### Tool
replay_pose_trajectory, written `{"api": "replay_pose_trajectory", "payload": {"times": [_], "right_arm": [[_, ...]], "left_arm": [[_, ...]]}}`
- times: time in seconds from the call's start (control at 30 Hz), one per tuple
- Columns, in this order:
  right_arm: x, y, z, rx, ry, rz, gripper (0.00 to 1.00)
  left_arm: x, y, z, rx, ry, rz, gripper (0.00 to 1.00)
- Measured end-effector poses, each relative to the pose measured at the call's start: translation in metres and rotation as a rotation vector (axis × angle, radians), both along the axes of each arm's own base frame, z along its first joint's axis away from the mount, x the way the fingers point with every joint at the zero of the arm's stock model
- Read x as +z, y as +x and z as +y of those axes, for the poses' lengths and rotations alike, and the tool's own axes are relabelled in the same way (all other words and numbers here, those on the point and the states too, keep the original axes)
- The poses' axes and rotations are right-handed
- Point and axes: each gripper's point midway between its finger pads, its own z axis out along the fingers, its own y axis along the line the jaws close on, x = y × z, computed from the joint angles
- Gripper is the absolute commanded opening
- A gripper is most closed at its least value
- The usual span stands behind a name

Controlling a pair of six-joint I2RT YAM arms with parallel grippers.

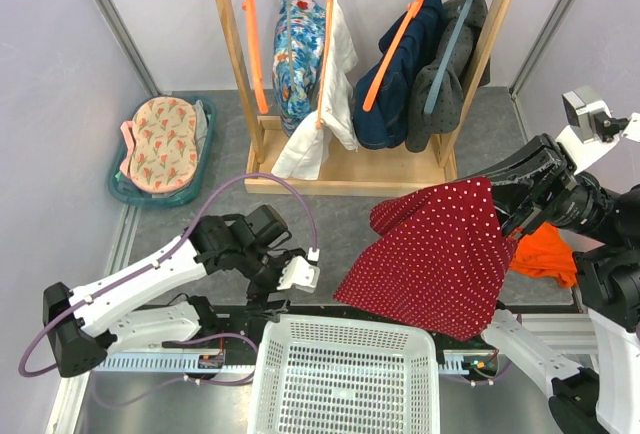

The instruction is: Remove the skirt from the hanger

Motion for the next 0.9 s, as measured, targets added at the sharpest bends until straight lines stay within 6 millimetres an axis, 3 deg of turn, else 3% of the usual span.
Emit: {"api": "replay_pose_trajectory", "payload": {"times": [0.37, 0.47, 0.57, 0.6, 0.67, 0.9], "right_arm": [[-0.01, 0.021, 0.004, -0.042, -0.043, 0.033, 0.0], [-0.013, 0.025, 0.004, -0.05, -0.051, 0.041, 0.0], [-0.014, 0.028, 0.005, -0.056, -0.055, 0.036, 0.0], [-0.014, 0.028, 0.004, -0.058, -0.056, 0.035, 0.0], [-0.014, 0.029, 0.004, -0.062, -0.056, 0.033, 0.0], [-0.009, 0.029, 0.005, -0.059, -0.059, 0.025, 0.0]], "left_arm": [[-0.019, -0.023, -0.006, -0.11, 0.055, 0.058, 0.91], [-0.033, -0.025, -0.006, -0.134, 0.099, 0.054, 0.86], [-0.052, -0.025, -0.003, -0.132, 0.156, 0.046, 0.27], [-0.059, -0.024, -0.002, -0.135, 0.18, 0.036, 0.02], [-0.071, -0.015, -0.004, -0.076, 0.24, 0.022, 0.02], [-0.074, 0.006, -0.024, 0.026, 0.301, 0.025, 0.02]]}}
